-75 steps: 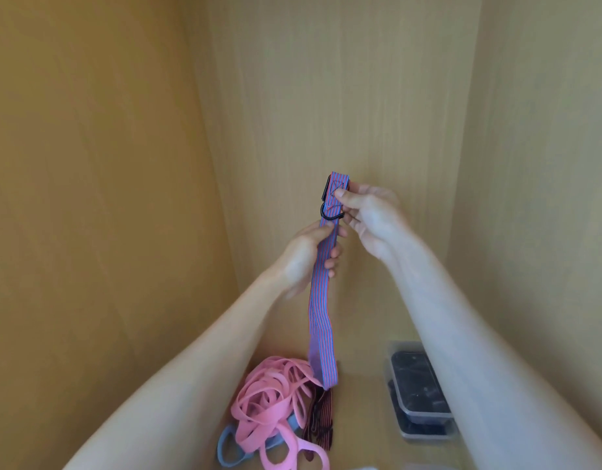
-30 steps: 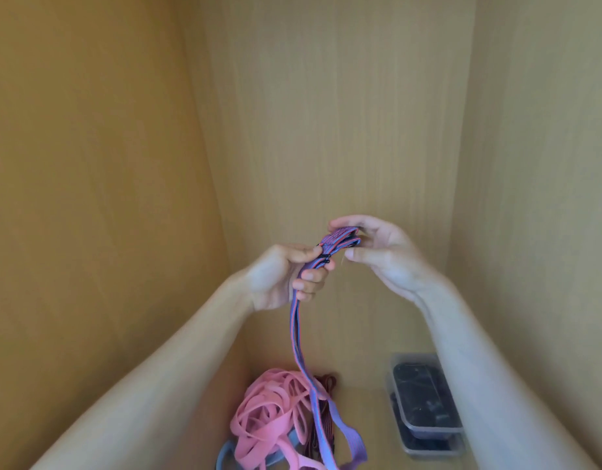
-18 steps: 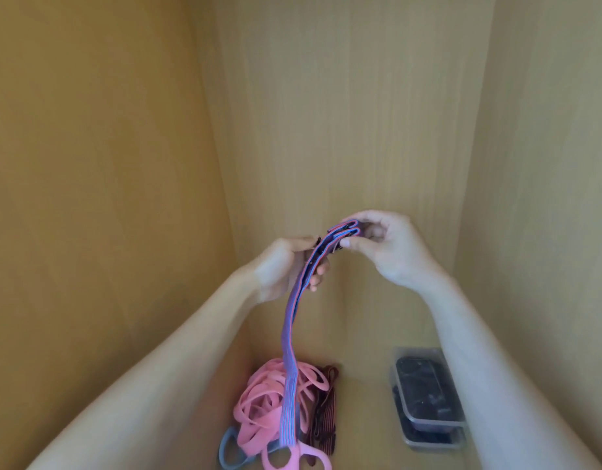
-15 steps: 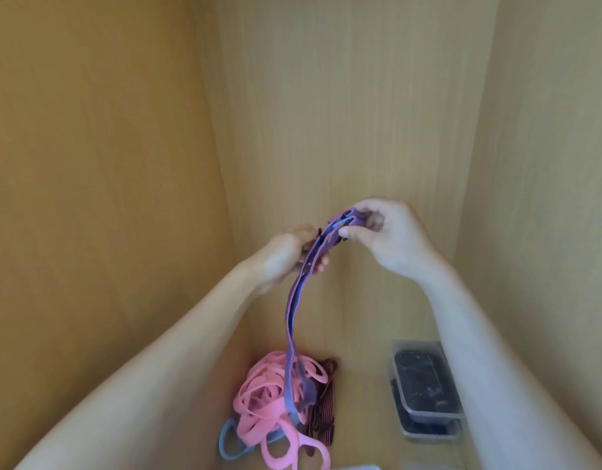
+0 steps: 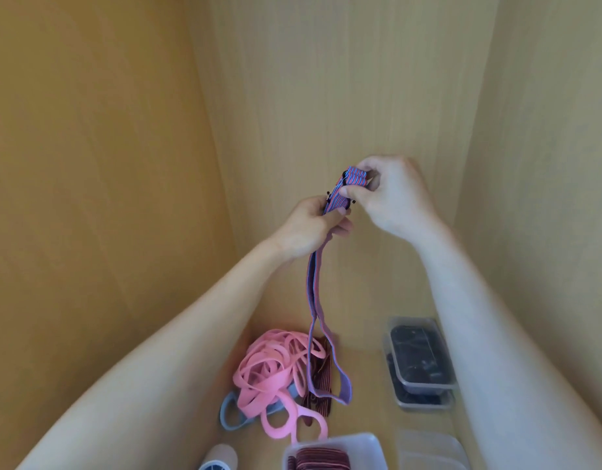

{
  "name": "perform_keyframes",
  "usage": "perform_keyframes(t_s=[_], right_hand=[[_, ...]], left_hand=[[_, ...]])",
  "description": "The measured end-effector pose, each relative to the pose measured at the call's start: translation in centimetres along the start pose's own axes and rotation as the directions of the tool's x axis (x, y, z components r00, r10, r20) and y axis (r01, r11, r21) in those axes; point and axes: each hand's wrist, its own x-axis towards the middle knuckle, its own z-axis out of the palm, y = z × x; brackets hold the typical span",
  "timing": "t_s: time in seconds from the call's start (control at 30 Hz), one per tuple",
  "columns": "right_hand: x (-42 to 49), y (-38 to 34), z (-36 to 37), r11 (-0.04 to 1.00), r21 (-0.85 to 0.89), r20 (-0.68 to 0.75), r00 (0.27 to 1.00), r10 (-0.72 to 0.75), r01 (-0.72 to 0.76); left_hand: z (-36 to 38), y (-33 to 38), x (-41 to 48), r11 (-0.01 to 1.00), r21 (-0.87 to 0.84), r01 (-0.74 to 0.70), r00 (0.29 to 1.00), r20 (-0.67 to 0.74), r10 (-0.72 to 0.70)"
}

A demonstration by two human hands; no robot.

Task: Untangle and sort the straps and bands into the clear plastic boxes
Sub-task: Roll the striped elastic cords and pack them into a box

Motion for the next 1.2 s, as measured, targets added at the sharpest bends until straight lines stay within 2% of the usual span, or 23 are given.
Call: perform_keyframes(t_s=[0.13, 0.27, 0.47, 0.63, 0.8, 0.87, 1.0, 1.1, 1.2], right_hand=[[-0.1, 0.4, -0.1, 1.000, 0.016, 0.016, 1.000, 0.005, -0.006], [-0.2, 0.7, -0.1, 0.996, 0.082, 0.016, 1.000, 0.023, -0.025], [-0.7, 1.0, 0.5, 0.989, 0.147, 0.002, 1.000, 0.016, -0.016], [-1.0, 1.0, 0.4, 0.961, 0.274, -0.017, 0.999, 0.046, -0.040], [-1.9, 1.2, 1.5, 0.926, 0.374, -0.061, 0.995, 0.082, -0.053], [-2.5, 0.8, 2.3, 0.948, 0.317, -0.134, 0.991, 0.026, 0.018], [-4.3, 0.7, 3.6, 0.947, 0.129, -0.274, 0.929, -0.250, 0.293], [-5.2, 0.9, 4.3, 0.936, 0.117, -0.290, 0.913, -0.287, 0.331], [-5.7, 1.0, 5.5, 0.925, 0.165, -0.268, 0.918, -0.293, 0.343]], left_hand=[[0.5, -0.6, 0.1, 1.000, 0.013, 0.019, 0.999, 0.045, -0.019], [1.0, -1.1, 0.3, 0.994, -0.110, 0.011, 0.999, 0.041, -0.006], [0.7, -1.3, 0.3, 0.985, -0.167, 0.038, 0.997, 0.070, -0.026], [0.4, -1.8, -0.3, 0.985, -0.166, 0.047, 0.997, 0.075, -0.035], [-0.1, -2.3, -0.7, 0.955, -0.277, 0.106, 0.994, 0.069, -0.091], [-0.1, -2.4, -0.6, 0.950, -0.299, 0.087, 0.996, 0.031, -0.082], [-0.2, -2.0, -0.7, 0.920, -0.384, 0.075, 0.997, -0.006, -0.083], [-0.4, -1.8, -0.5, 0.887, -0.451, 0.099, 0.993, -0.008, -0.114], [-0.1, -1.6, -0.3, 0.792, -0.604, 0.089, 0.995, 0.020, -0.097]])
